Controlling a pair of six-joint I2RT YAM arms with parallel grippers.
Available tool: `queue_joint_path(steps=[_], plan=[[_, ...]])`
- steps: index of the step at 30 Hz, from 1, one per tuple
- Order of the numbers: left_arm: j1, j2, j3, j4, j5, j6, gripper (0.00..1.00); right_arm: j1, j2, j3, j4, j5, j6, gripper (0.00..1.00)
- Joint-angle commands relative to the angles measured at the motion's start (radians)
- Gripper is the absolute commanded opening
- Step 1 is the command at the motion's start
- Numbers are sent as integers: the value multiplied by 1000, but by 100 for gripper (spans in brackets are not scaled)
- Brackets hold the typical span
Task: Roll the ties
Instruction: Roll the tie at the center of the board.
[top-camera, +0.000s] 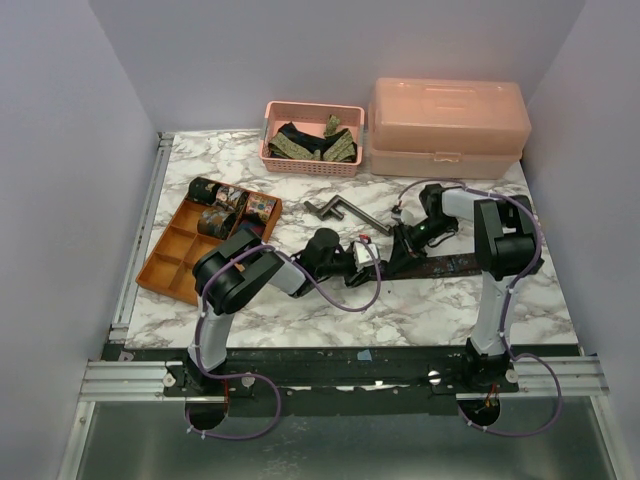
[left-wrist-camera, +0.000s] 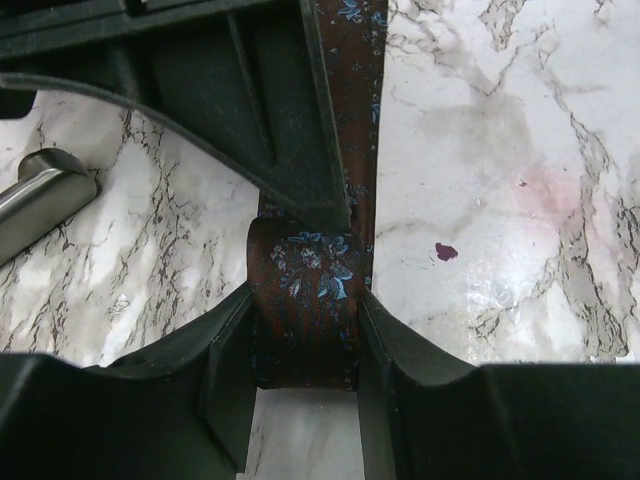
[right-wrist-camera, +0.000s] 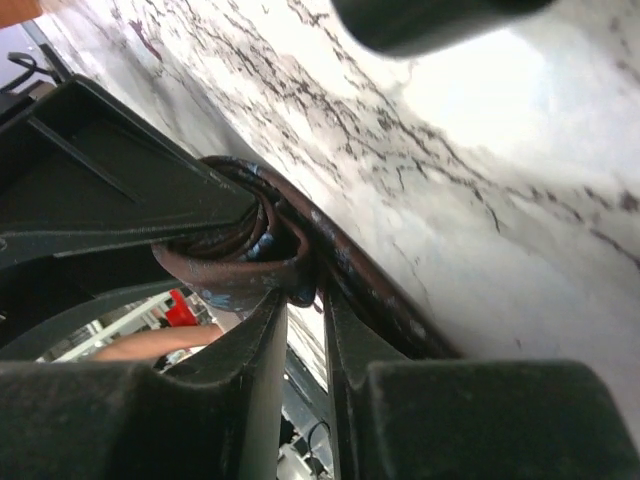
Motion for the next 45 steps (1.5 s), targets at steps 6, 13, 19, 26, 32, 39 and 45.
queue_joint_path(steps=[6, 13, 19, 26, 32, 39, 45], plan=[[2, -4, -31, -113, -28, -23, 7, -41, -57, -20, -56, 137, -22, 12], [20, -41, -47, -83, 47, -27, 7, -41, 48, -2, 30, 247, 41, 0], [44, -123, 21, -147, 143, -65, 8, -41, 88, -22, 58, 297, 61, 0], [41, -158, 43, -307, 164, 2, 9, -41, 95, -8, 65, 304, 76, 0], [26, -95, 104, -600, 34, 122, 9, -41, 73, -4, 54, 277, 69, 3], [21, -45, 147, -732, -58, 171, 9, -39, -38, 30, -14, 70, 2, 42], [16, -35, 164, -760, -60, 159, 9, -4, -61, 62, -69, -130, -15, 51]])
